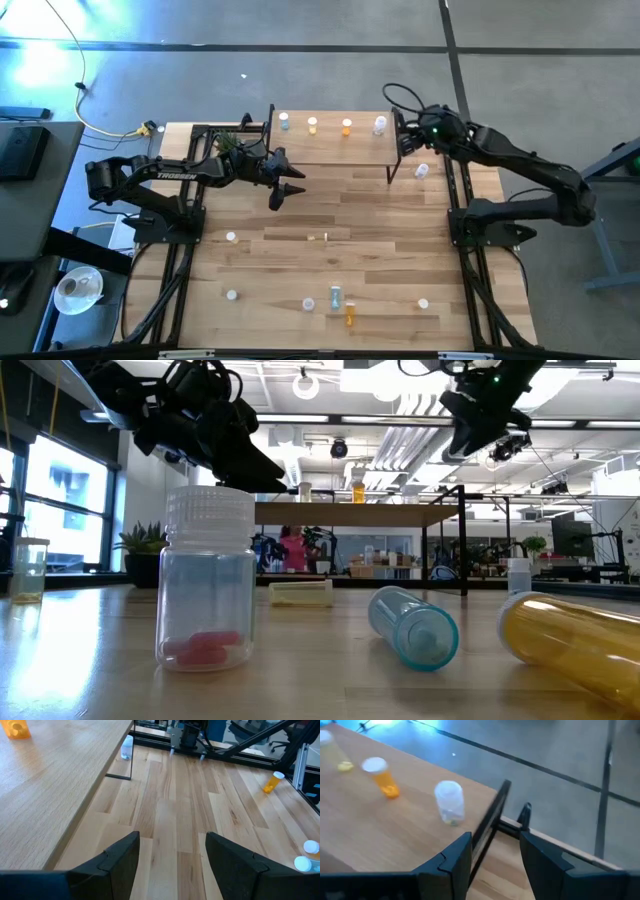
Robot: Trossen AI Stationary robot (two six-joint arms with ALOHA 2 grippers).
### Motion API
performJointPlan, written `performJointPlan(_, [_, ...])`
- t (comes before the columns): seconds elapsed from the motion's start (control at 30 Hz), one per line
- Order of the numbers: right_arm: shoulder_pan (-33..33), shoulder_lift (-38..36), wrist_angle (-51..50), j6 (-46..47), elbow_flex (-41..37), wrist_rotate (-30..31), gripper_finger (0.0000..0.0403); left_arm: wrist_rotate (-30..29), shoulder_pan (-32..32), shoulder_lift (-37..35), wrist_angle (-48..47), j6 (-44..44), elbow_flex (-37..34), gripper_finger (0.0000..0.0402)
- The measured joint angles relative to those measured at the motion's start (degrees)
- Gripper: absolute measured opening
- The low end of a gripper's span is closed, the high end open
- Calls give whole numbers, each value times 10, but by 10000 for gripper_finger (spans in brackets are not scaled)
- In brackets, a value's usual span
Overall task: Pick and place medicine bottles onto shelf by color
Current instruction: Put the top transparent pill bottle on the shelf aligned with the transparent pill bottle
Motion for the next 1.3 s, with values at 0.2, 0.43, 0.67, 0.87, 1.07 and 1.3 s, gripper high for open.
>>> performJointPlan(0.2, [0,-5,-1,53,-47,15,158,0,0,0,0,0,0,216])
performJointPlan(0.43, [-8,-5,-19,88,-78,72,158,0,-5,0,-1,0,0,216])
performJointPlan(0.67, [-54,-5,-27,105,-99,55,158,0,-16,0,-2,0,0,216])
performJointPlan(0.87, [-121,-5,-21,101,-127,-12,158,0,-16,0,-3,0,0,216])
performJointPlan(1.07, [-184,-5,9,112,-175,-89,158,0,-16,0,-5,0,0,216])
performJointPlan(1.3, [-217,-5,23,107,-191,-151,158,0,-16,0,-5,0,0,216])
